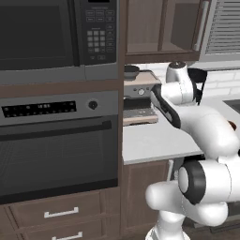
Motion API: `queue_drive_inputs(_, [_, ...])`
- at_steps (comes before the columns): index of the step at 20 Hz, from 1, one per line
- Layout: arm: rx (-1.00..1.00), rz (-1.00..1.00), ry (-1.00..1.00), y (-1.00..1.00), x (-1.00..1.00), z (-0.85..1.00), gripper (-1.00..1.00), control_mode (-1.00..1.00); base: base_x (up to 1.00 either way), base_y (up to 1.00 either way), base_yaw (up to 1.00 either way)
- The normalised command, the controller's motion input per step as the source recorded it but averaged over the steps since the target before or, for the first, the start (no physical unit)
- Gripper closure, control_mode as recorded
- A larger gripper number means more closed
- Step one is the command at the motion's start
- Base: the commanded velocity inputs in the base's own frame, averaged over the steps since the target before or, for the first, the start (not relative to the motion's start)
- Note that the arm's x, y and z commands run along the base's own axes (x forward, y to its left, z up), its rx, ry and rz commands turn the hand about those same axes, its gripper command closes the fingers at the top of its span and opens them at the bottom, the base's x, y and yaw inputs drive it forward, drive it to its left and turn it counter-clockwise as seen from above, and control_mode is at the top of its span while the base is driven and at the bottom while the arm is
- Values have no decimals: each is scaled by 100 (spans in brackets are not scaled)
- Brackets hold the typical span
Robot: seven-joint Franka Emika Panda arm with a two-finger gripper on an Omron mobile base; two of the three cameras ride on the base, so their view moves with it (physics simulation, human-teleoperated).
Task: Pick up the cup and bowl from the counter, place them in the dishwasher, and close the dishwasher door.
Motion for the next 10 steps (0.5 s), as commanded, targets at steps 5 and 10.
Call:
queue_drive_inputs(5, [0, 2, 0, -4, 5, -1, -100, -100, 0, 0, 0])
queue_drive_inputs(10, [0, 17, -3, -40, 20, 0, -100, -100, 0, 0, 0])
